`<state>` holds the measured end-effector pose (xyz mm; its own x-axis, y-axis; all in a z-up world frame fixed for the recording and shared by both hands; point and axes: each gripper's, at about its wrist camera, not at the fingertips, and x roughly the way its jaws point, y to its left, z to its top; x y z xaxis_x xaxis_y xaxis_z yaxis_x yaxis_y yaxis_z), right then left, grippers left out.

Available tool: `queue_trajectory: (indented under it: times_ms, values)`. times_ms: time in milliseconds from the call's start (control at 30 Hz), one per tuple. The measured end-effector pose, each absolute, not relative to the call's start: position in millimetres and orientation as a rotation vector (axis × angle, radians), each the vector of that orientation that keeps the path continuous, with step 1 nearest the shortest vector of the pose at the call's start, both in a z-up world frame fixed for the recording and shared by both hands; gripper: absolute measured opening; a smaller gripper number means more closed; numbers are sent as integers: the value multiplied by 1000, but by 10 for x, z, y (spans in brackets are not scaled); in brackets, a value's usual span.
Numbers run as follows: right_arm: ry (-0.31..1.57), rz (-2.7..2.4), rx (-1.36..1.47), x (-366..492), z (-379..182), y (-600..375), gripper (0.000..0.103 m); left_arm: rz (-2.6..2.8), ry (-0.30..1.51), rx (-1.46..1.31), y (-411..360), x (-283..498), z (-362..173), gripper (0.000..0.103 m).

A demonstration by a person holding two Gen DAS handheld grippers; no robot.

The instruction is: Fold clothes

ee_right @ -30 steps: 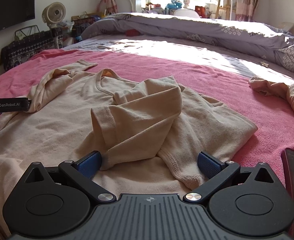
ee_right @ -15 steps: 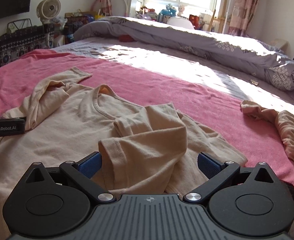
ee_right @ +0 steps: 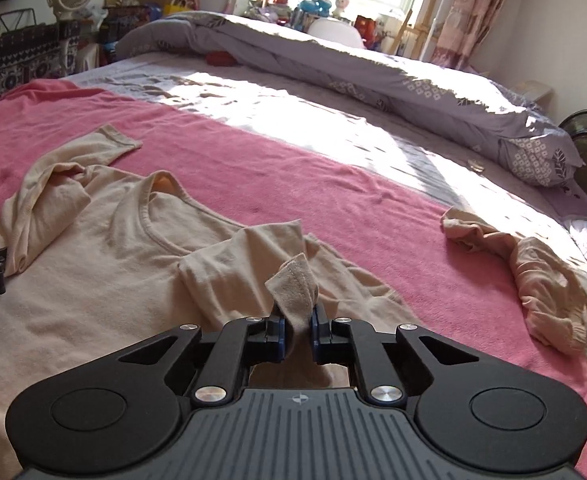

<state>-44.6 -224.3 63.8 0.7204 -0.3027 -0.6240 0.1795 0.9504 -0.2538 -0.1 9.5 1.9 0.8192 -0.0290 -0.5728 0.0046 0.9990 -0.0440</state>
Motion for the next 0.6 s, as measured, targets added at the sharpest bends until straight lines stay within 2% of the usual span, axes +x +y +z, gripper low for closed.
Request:
queue_trajectory:
  times_ms: [267,600]
  values:
    - [660,-428,-221,-498,862,-2841,12,-19,610,-42,108,-7,19,103]
    - [688,-479,-303,-624,833,-3029,12,-19,609,-43,112,-8,22,103]
